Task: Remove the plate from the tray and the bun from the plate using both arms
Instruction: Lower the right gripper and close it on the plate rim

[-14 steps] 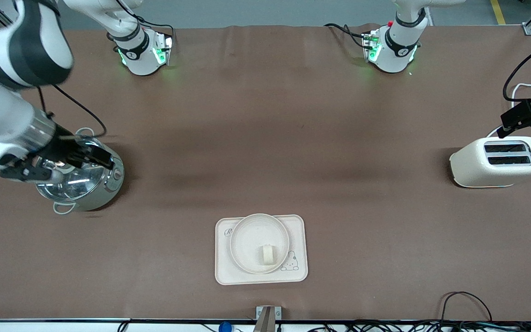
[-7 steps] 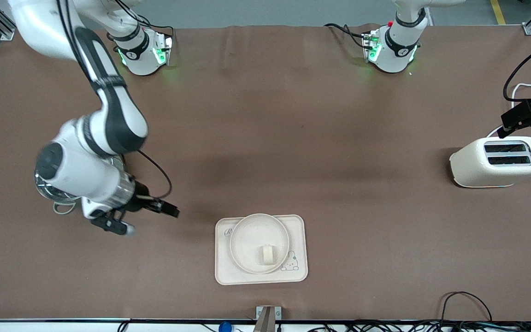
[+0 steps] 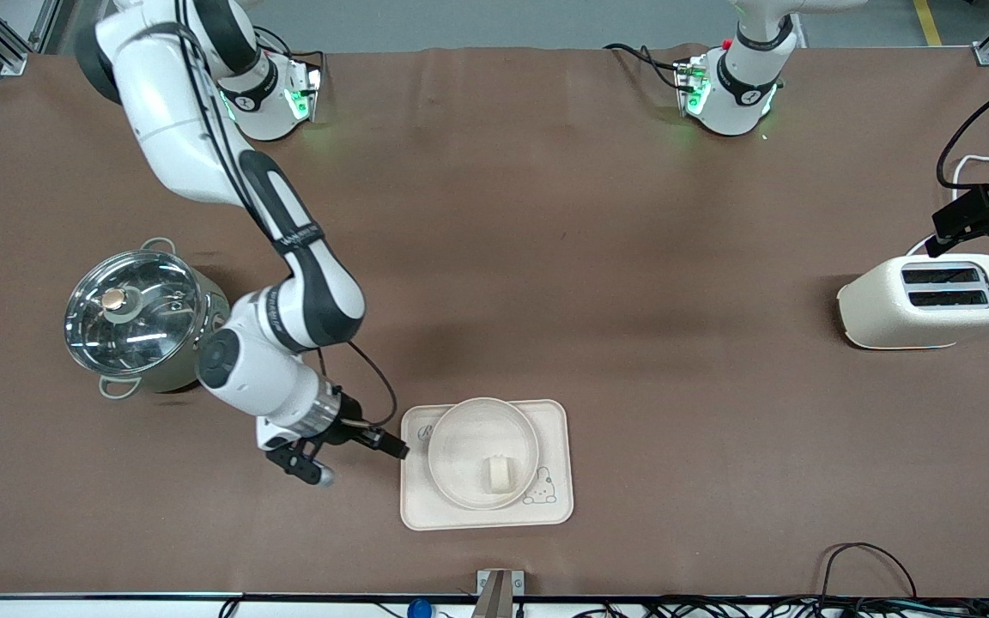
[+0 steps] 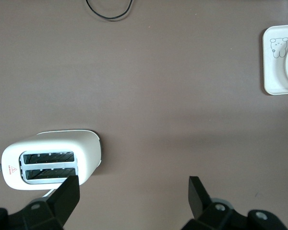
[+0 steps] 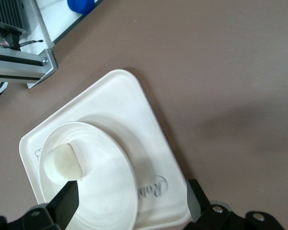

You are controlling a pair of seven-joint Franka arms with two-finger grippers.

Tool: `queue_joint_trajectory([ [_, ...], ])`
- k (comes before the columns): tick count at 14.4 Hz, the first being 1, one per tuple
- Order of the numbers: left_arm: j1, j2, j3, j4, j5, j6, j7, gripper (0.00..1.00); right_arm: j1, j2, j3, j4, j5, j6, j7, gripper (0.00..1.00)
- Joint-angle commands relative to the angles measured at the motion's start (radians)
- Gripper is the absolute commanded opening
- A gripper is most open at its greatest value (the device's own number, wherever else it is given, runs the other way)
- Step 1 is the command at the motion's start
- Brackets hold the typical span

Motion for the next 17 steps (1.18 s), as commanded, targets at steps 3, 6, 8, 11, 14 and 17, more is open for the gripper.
queue_joint_trajectory([
  [3, -0.001, -0.005, 0.000, -0.005, 0.007, 0.002, 0.023, 1.00, 0.039, 0.161, -0.005, 0.159, 0.015, 0.100, 0.009, 0.90],
  [6, -0.005, -0.005, 0.000, -0.004, 0.007, 0.002, 0.021, 1.00, 0.051, 0.191, -0.002, 0.182, 0.016, 0.118, -0.036, 0.69],
  [8, -0.005, -0.005, 0.000, -0.004, 0.007, 0.002, 0.020, 1.00, 0.051, 0.203, 0.013, 0.185, 0.015, 0.121, -0.058, 0.47],
  [11, -0.005, -0.003, 0.000, -0.001, 0.010, 0.002, 0.021, 1.00, 0.064, 0.217, 0.013, 0.185, 0.015, 0.152, -0.061, 0.40],
  [14, -0.002, -0.003, 0.000, -0.004, 0.010, 0.002, 0.023, 1.00, 0.070, 0.229, 0.013, 0.184, 0.015, 0.169, -0.125, 0.27],
  [17, -0.005, -0.005, 0.000, -0.002, 0.010, 0.002, 0.020, 1.00, 0.062, 0.237, 0.018, 0.185, 0.016, 0.189, -0.158, 0.00],
])
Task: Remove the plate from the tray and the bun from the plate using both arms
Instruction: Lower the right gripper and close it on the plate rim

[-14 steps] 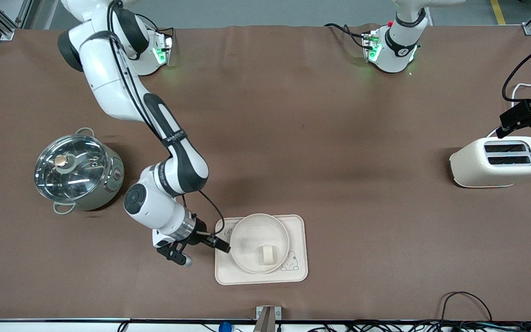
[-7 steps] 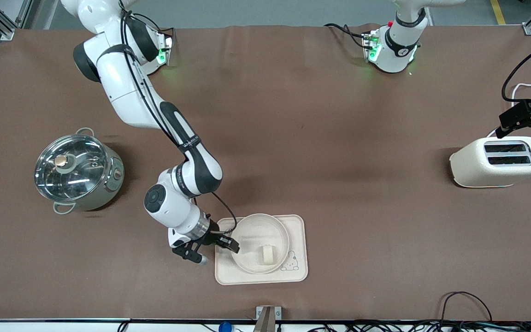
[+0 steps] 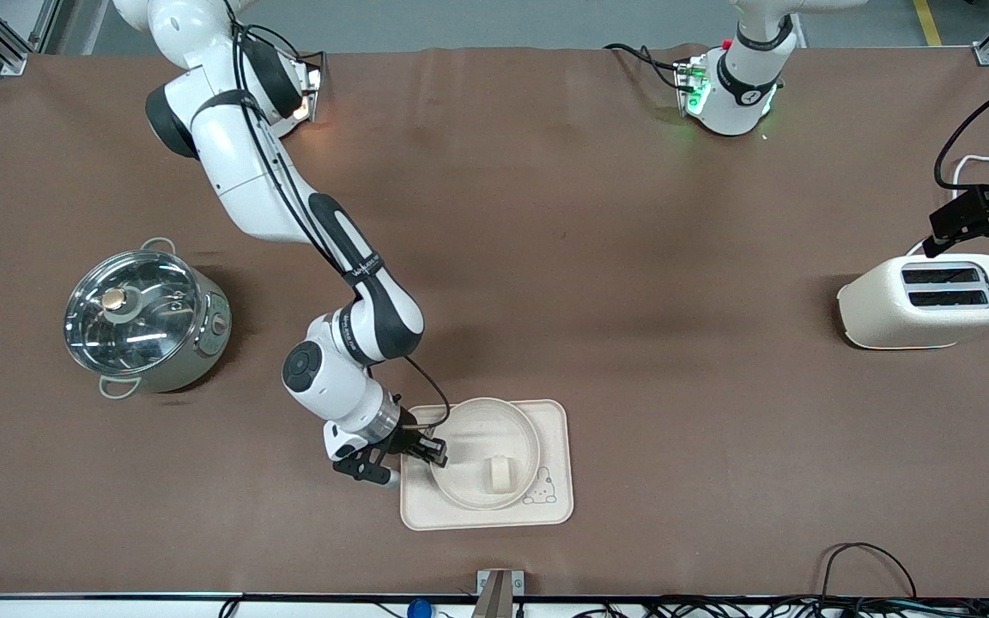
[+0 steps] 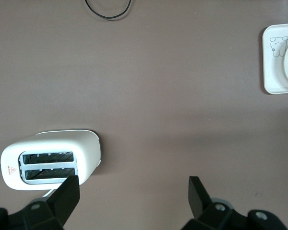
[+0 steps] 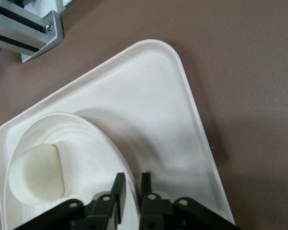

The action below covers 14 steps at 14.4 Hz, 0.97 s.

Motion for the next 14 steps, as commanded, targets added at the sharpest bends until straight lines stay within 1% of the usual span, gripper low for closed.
queue_joint_trajectory([
  [1, -0.005, -0.004, 0.001, -0.001, 0.010, 0.002, 0.019, 1.00, -0.021, 0.016, 0.028, 0.029, 0.017, 0.012, -0.032, 0.00],
  [3, -0.006, -0.003, -0.001, -0.001, 0.010, 0.002, 0.019, 1.00, -0.057, -0.011, 0.088, 0.023, 0.017, 0.011, -0.034, 0.00],
  [5, -0.006, -0.003, -0.001, -0.001, 0.010, 0.001, 0.017, 1.00, -0.070, -0.049, 0.110, 0.015, 0.015, 0.001, -0.037, 0.00],
  [6, -0.007, -0.001, -0.001, -0.001, 0.010, 0.002, 0.017, 1.00, -0.074, -0.077, 0.113, -0.014, 0.015, -0.014, -0.052, 0.00],
  [8, -0.009, 0.000, -0.013, -0.010, 0.004, 0.002, 0.007, 1.00, -0.106, -0.183, 0.154, -0.170, 0.015, -0.006, -0.157, 0.00],
  [9, -0.010, 0.005, -0.025, -0.019, -0.005, 0.002, -0.007, 1.00, -0.133, -0.226, 0.186, -0.250, 0.015, 0.020, -0.222, 0.00],
  [10, -0.016, 0.014, -0.047, -0.028, -0.008, 0.007, -0.044, 1.00, -0.165, -0.265, 0.224, -0.354, 0.015, 0.096, -0.262, 0.00],
  [12, -0.025, 0.039, -0.115, -0.036, -0.048, 0.018, -0.203, 1.00, -0.205, -0.333, 0.295, -0.556, 0.014, 0.234, -0.270, 0.00],
  [14, -0.032, 0.077, -0.213, -0.057, -0.067, 0.068, -0.390, 1.00, -0.225, -0.408, 0.332, -0.728, 0.014, 0.320, -0.270, 0.00],
])
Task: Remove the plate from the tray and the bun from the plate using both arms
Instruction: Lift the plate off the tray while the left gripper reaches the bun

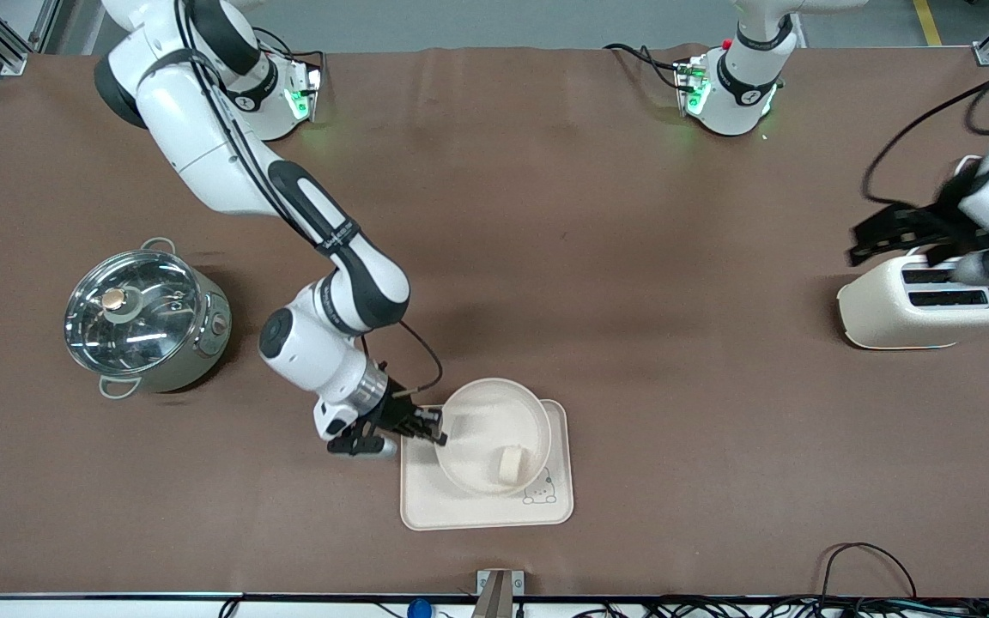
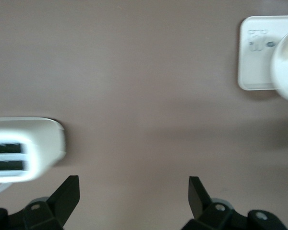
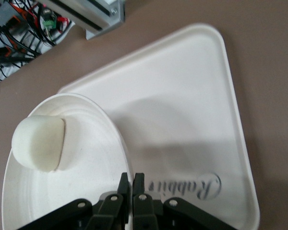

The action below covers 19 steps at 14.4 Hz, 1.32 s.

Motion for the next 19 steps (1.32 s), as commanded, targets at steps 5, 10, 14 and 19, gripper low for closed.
queue_joint_trajectory([
  [5, -0.102, 0.153, -0.201, -0.088, 0.000, 0.290, -0.469, 1.00, -0.194, -0.302, 0.214, -0.577, 0.011, 0.168, -0.041, 0.00],
  [10, -0.233, 0.357, -0.201, -0.120, 0.175, 0.647, -0.724, 1.00, -0.206, -0.296, 0.240, -0.662, 0.011, 0.271, -0.104, 0.00],
  [14, -0.291, 0.464, -0.201, -0.117, 0.282, 0.784, -0.781, 1.00, -0.186, -0.273, 0.237, -0.653, 0.014, 0.299, -0.083, 0.34],
  [19, -0.360, 0.558, -0.200, -0.102, 0.341, 0.898, -0.881, 1.00, -0.210, -0.277, 0.237, -0.650, 0.014, 0.291, -0.044, 1.00],
])
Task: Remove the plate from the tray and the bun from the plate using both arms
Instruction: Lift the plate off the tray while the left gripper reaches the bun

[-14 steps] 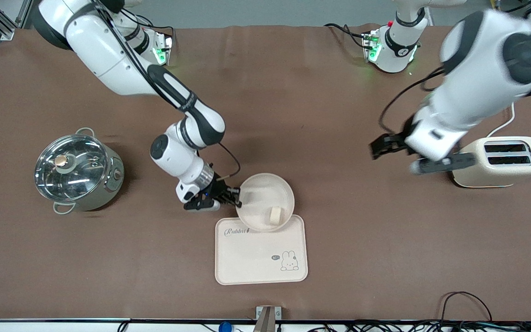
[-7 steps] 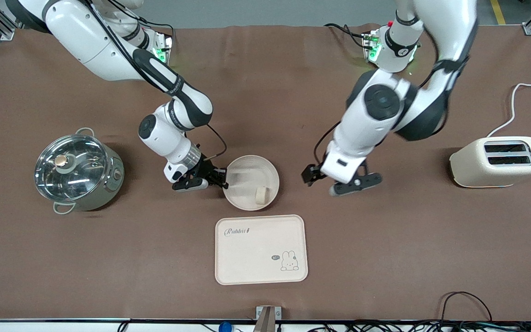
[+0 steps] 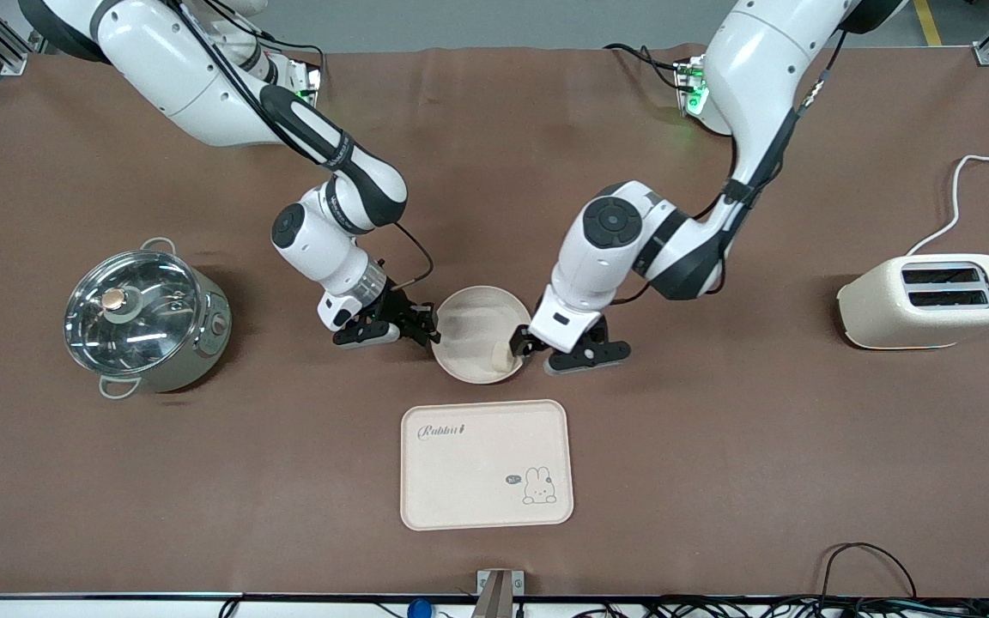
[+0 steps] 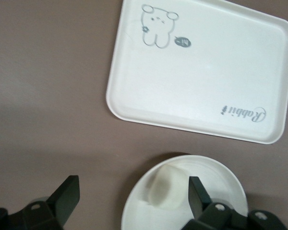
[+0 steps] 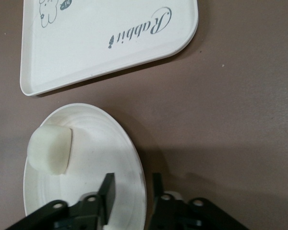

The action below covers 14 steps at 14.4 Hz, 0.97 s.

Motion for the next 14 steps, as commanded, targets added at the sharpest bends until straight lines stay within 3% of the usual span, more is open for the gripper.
queue_joint_trajectory([
  [1, -0.040, 0.054, 0.008, 0.029, 0.027, 0.026, -0.052, 1.00, -0.040, -0.021, 0.013, -0.017, 0.013, 0.001, 0.012, 1.00],
  [3, -0.102, 0.086, 0.031, 0.034, 0.040, 0.060, -0.074, 1.00, -0.060, -0.072, 0.015, -0.017, 0.013, -0.084, 0.021, 1.00],
  [6, -0.195, 0.133, 0.106, 0.052, 0.125, 0.090, -0.150, 1.00, -0.078, -0.185, 0.003, 0.047, 0.010, -0.367, 0.120, 1.00],
  [10, -0.218, 0.190, 0.117, 0.101, 0.189, 0.090, -0.164, 0.99, -0.170, -0.293, -0.034, 0.139, -0.063, -0.707, 0.119, 1.00],
  [12, -0.229, 0.201, 0.126, 0.114, 0.192, 0.090, -0.174, 0.93, -0.242, -0.322, -0.057, 0.265, -0.192, -0.956, 0.122, 1.00],
  [14, -0.229, 0.203, 0.131, 0.115, 0.192, 0.090, -0.172, 0.72, -0.302, -0.322, -0.057, 0.391, -0.313, -1.170, 0.125, 1.00],
])
